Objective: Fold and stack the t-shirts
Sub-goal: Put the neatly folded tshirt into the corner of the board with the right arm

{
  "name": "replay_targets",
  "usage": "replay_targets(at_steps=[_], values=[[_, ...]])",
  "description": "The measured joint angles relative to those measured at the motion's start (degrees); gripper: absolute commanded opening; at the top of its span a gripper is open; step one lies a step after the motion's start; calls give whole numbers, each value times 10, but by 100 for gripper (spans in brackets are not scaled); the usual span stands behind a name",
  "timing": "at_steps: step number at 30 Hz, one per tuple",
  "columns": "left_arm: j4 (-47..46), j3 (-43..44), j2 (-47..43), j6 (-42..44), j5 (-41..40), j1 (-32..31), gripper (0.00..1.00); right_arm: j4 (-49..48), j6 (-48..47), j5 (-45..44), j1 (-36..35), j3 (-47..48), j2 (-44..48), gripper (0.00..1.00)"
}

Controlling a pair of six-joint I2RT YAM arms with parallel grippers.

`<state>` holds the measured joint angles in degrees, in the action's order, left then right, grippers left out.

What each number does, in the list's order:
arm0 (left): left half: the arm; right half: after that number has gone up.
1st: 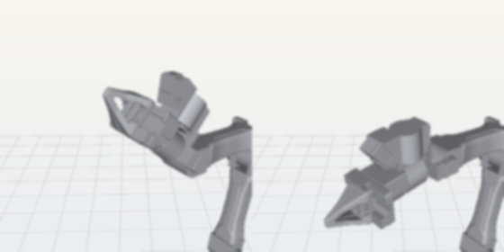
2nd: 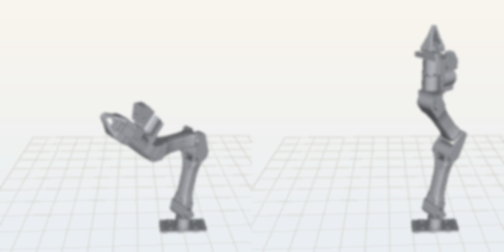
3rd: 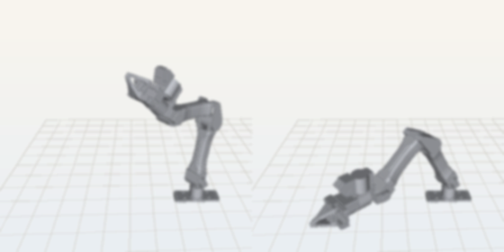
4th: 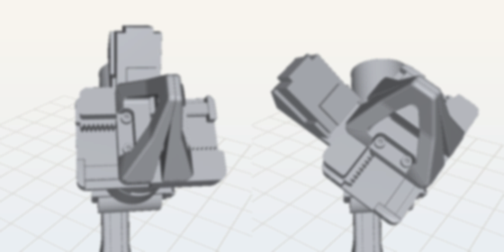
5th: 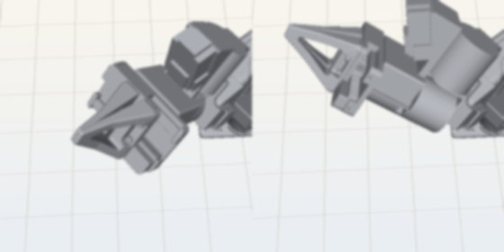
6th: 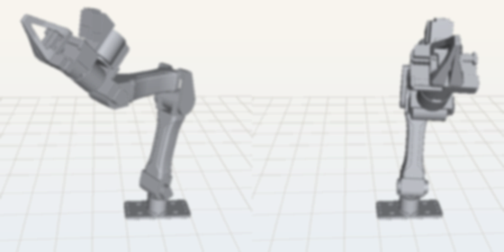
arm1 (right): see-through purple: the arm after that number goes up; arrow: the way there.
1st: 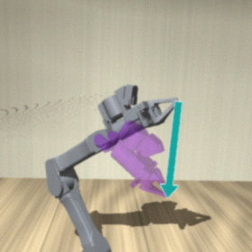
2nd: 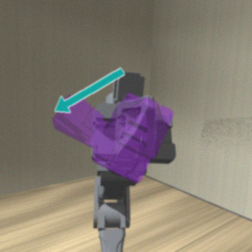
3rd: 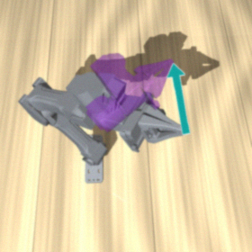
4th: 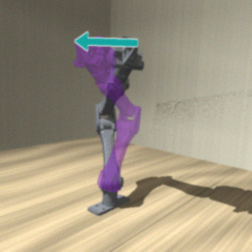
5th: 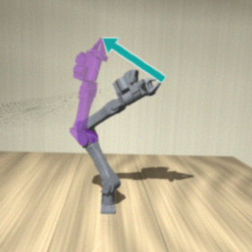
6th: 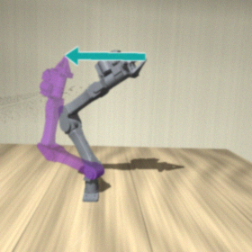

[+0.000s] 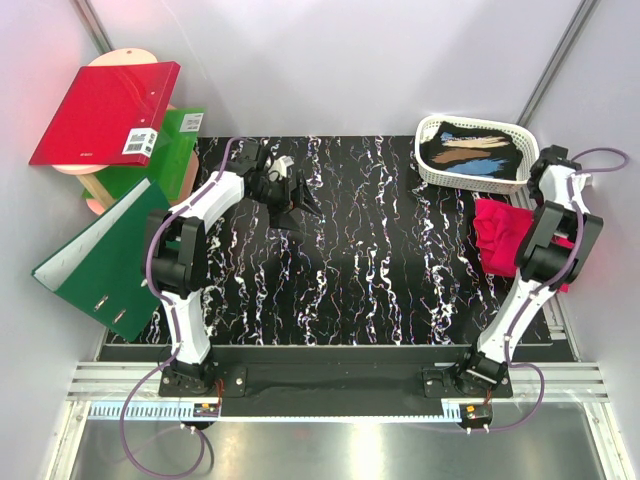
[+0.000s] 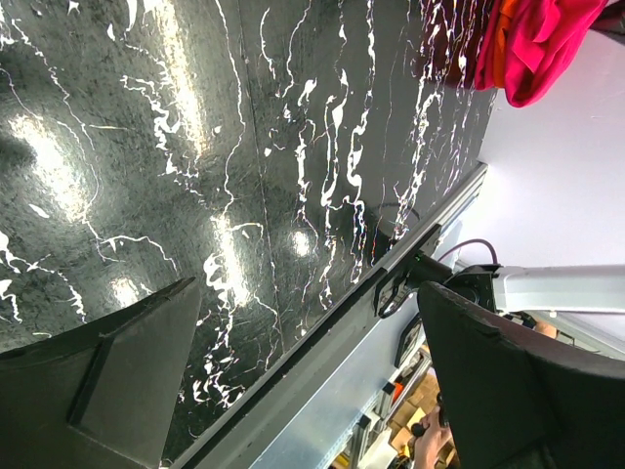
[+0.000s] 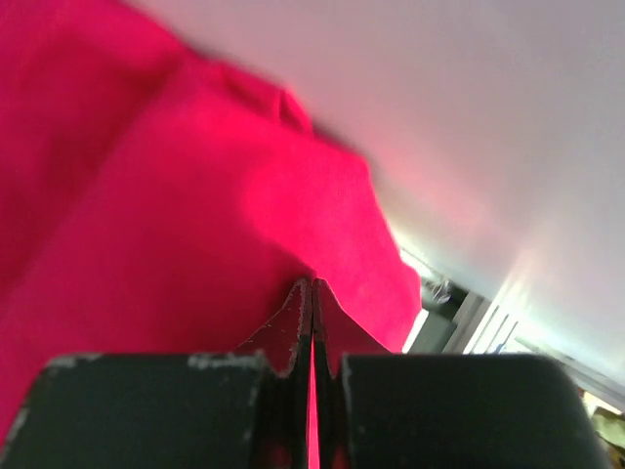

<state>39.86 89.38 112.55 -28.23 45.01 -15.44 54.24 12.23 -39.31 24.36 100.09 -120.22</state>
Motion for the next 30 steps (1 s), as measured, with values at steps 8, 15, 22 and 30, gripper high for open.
replay_targets(at_steps=[8, 15, 22, 30], values=[[13, 0, 0, 4, -4, 0, 99, 3, -15, -68, -25, 120, -104, 0], [27, 0, 0, 10, -13, 3, 99, -4, -24, -80, -45, 188, -168, 0], [37, 0, 0, 13, -19, 10, 99, -4, -19, -81, -47, 186, -186, 0], [38, 2, 0, 12, -19, 12, 99, -36, -20, -77, -51, 172, -82, 0]])
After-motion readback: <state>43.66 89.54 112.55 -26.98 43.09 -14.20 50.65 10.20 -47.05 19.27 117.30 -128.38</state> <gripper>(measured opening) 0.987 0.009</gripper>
